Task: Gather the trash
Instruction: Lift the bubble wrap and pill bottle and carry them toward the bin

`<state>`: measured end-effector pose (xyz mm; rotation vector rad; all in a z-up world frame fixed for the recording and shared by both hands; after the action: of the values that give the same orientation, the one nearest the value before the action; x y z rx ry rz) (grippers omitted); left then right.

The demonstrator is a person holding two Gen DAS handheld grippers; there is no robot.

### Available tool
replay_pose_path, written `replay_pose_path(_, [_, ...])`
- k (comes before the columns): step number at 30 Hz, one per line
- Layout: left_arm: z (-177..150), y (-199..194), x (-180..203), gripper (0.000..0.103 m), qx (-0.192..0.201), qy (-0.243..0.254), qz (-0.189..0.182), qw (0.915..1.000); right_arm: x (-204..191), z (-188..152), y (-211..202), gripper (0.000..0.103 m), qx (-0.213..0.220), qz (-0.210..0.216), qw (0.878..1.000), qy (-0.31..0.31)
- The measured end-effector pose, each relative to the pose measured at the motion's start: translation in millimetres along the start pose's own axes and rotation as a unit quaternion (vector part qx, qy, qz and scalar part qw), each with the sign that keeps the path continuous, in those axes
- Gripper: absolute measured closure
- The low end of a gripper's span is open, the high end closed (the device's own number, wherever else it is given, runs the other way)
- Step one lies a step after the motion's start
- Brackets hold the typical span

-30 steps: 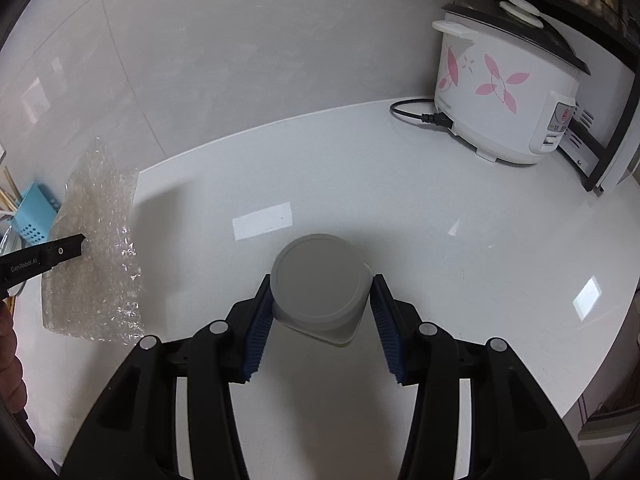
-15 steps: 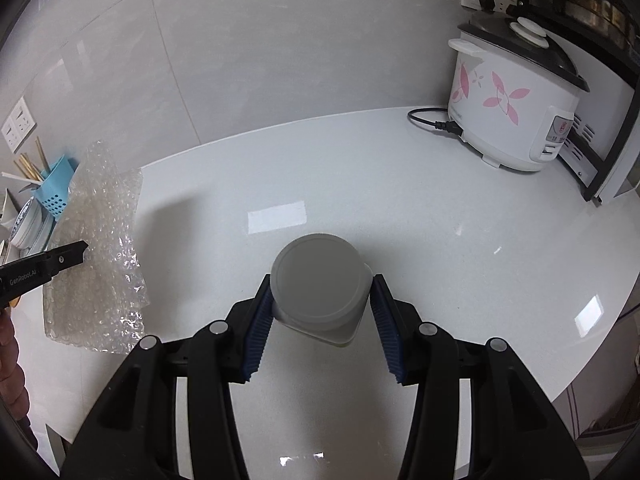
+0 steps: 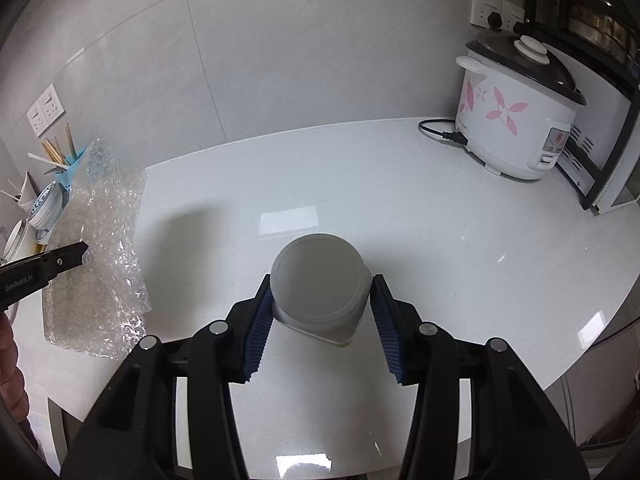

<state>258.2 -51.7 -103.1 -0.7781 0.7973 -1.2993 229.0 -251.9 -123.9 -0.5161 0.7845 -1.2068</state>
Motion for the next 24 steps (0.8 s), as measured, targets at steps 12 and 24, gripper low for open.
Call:
replay_pose_path(12, [-34, -35, -5, 0.092, 0.012, -0.006, -0.003, 0.9999, -25, -17, -18, 0.057, -0.004, 0.015, 1.000, -0.024])
replay_pose_path(24, [-75, -62, -11, 0.092, 0.016, -0.012, -0.006, 0.9998, -42, -46, -39, 0.057, -0.008, 0.030, 0.998, -0.045])
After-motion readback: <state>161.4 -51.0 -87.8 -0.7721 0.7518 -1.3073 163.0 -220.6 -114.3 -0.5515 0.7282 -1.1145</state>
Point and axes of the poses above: each gripper's, at about its wrist camera, not at the fingertips, and y roughly the way its jaws point, x to its right, z to its top, the point moved 8 cm from there along y, roughly the way its jaws point, and after that the axes turned 14 degrees about z, right-handed, at the moved point
